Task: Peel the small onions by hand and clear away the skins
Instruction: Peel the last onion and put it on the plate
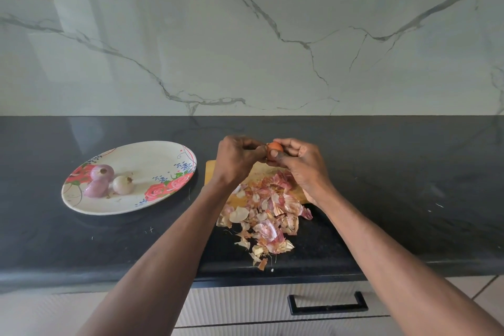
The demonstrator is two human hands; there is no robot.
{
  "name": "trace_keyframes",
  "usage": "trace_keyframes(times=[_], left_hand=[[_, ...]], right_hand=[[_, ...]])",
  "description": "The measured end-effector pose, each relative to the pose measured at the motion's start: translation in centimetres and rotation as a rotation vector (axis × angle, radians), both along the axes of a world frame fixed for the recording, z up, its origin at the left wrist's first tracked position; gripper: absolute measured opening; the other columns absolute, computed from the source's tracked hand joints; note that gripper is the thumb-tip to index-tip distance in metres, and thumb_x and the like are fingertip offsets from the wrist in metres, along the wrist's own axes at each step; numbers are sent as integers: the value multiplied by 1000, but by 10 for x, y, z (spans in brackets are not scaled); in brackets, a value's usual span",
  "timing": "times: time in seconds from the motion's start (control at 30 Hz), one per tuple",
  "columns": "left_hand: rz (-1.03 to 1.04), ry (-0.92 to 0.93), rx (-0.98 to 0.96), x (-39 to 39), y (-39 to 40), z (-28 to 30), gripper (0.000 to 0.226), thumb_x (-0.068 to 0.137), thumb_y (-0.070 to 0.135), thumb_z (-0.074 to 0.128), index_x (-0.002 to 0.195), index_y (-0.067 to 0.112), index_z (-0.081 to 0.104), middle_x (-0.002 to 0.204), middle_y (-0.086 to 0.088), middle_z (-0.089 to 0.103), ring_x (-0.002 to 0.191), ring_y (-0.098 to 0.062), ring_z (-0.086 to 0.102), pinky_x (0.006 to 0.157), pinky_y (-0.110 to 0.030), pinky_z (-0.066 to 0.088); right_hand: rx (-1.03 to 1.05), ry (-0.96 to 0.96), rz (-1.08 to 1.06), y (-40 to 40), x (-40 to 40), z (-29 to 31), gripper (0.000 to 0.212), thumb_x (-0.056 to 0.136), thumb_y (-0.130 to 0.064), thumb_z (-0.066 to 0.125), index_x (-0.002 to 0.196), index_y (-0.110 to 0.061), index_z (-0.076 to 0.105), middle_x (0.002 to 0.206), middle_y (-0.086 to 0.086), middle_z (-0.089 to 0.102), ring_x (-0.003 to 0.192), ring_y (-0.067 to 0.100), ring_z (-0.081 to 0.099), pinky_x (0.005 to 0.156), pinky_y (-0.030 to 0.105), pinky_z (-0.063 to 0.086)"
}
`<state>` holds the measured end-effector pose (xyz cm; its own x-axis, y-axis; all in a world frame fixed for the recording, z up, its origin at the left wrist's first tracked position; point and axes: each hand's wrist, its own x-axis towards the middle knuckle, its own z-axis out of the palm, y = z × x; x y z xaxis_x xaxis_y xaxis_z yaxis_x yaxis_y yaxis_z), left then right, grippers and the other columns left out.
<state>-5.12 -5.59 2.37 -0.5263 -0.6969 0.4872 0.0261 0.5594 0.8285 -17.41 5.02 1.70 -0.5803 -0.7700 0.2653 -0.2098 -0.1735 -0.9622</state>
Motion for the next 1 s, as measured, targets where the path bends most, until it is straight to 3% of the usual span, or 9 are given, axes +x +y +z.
trace_keyframes(times=[0.13,0.2,0.3,0.47,0.6,0.73,0.83,0.93,1.0], left_hand=[[34,9,-54,0,5,0,4,86,7,75,85,8,79,67,6,71,58,-1,65,59,-18,52],[53,13,-77,0,5,0,6,87,6,74,84,9,78,67,5,70,58,-3,65,59,-19,53],[72,18,-80,-1,3,0,9,88,6,71,84,10,77,71,3,72,64,-10,69,64,-30,59],[-19,61,61,0,-10,1,14,88,12,68,97,6,78,85,-9,76,78,-25,74,78,-44,62],[-143,31,117,3,-11,6,16,92,4,68,106,3,76,85,-16,75,72,-25,72,74,-36,62],[-173,26,130,5,-13,7,17,90,6,72,106,2,77,88,-17,76,72,-34,71,70,-35,61],[-241,16,167,7,-12,10,19,90,0,69,108,5,76,93,-16,77,75,-29,73,70,-31,62],[-278,-17,164,9,-11,10,20,90,-2,68,107,7,75,89,-17,77,75,-27,75,73,-32,63],[-256,-41,135,8,-10,7,17,88,0,72,104,4,76,87,-18,77,77,-31,76,77,-38,63]], right_hand=[[15,-15,3,1,2,0,31,90,-5,73,120,-11,69,106,2,77,89,21,76,85,71,52],[17,-18,26,0,4,0,32,90,-4,71,121,-12,68,106,0,77,91,21,76,88,68,53],[-1,-81,67,-1,4,2,30,92,1,68,121,-8,66,109,5,76,96,24,75,93,57,55],[-117,-323,191,-2,3,8,24,95,12,54,117,5,59,117,26,67,96,33,73,78,27,60],[-122,-316,205,-4,-1,6,21,97,6,54,113,0,66,118,27,68,98,32,72,87,30,60],[-65,-219,151,-4,-4,3,25,94,2,62,116,-9,70,113,17,74,103,32,72,98,43,55],[-38,-151,137,-2,-2,4,29,93,4,63,115,-15,70,111,14,75,104,29,72,95,40,55],[4,-79,131,3,-2,7,29,93,4,63,119,-8,70,112,14,74,97,25,74,85,33,60],[37,-13,102,4,-1,4,29,93,0,65,122,-7,69,108,12,75,94,26,75,86,41,60]])
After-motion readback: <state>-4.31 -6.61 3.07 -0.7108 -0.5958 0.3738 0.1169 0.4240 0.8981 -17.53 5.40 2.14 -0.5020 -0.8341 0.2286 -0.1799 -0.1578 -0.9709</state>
